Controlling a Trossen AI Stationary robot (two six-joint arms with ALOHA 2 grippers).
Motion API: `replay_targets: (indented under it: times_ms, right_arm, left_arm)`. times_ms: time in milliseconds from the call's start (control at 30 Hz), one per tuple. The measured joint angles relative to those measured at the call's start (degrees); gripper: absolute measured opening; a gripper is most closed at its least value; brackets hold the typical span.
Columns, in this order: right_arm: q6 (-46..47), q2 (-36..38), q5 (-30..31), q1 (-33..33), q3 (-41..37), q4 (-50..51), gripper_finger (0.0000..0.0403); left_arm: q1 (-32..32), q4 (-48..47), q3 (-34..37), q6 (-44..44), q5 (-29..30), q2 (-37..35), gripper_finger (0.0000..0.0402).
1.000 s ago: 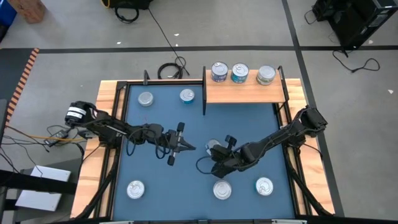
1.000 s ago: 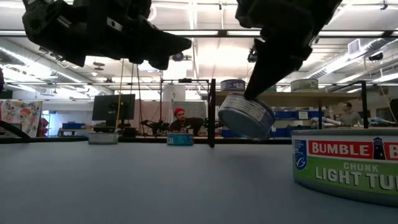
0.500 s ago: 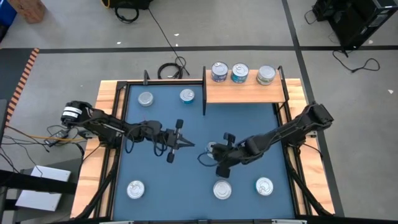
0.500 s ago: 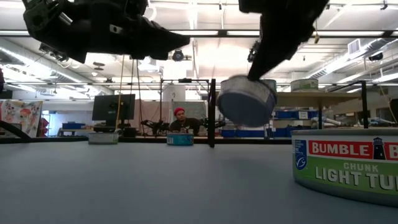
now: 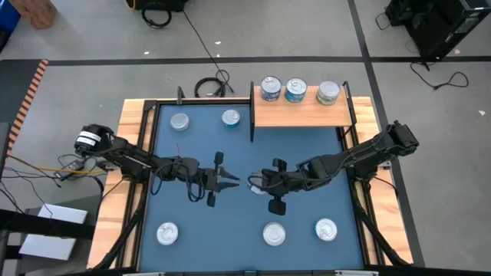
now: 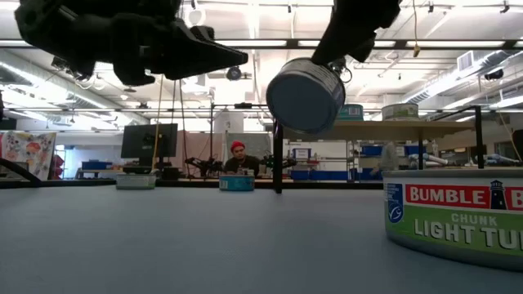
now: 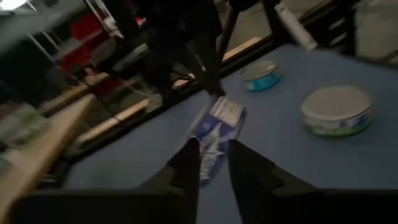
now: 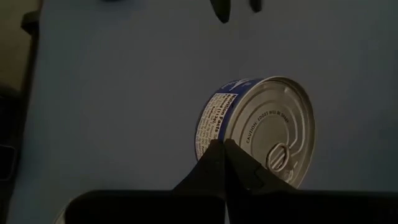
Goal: Stack canned seafood by type on shelf
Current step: Put the right blue tuna can on the shelf aligned with the other blue tuna cans
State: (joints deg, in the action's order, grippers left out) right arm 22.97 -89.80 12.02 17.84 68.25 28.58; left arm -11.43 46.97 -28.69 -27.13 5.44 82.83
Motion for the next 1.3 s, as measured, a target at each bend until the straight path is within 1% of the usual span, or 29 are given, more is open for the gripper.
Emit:
replay_targets:
  times_ms: [67, 133, 300, 433, 600, 1100, 1300]
  right_arm:
    - [-0.3, 0.0, -0.3, 0.0, 0.0, -0.3, 0.0]
    - [-0.6, 0.0, -0.3, 0.0, 0.0, -0.3, 0.0]
    - [-0.7, 0.0, -1.3, 0.0, 0.0, -0.7, 0.0]
    - [-0.7, 0.0, -1.6, 0.0, 0.0, -1.5, 0.0]
    - [-1.1, 0.0, -2.2, 0.0, 0.0, -2.7, 0.0]
    - [-2.6, -0.1, -3.7, -0.7, 0.0, -4.1, 0.0]
    - [-4.7, -0.1, -4.3, -1.5, 0.0, -5.2, 0.0]
  left_arm:
    - [-1.5, 0.3, -0.1, -3.0, 4.1, 0.0, 0.012]
    - [-2.9, -1.1, -0.8, -5.1, 6.8, 0.0, 0.0146]
    - [-4.9, -8.8, -4.7, -6.1, 7.5, 0.0, 0.0199]
    - [-5.2, -11.9, -6.8, -6.1, 8.3, 0.0, 0.0221]
    - [-5.2, -12.3, -7.2, -6.1, 8.2, 0.0, 0.0231]
    - [-5.2, -13.5, -7.2, -5.7, 8.4, 0.0, 0.0232]
    - [-5.2, -13.5, -7.2, -5.5, 8.4, 0.0, 0.0232]
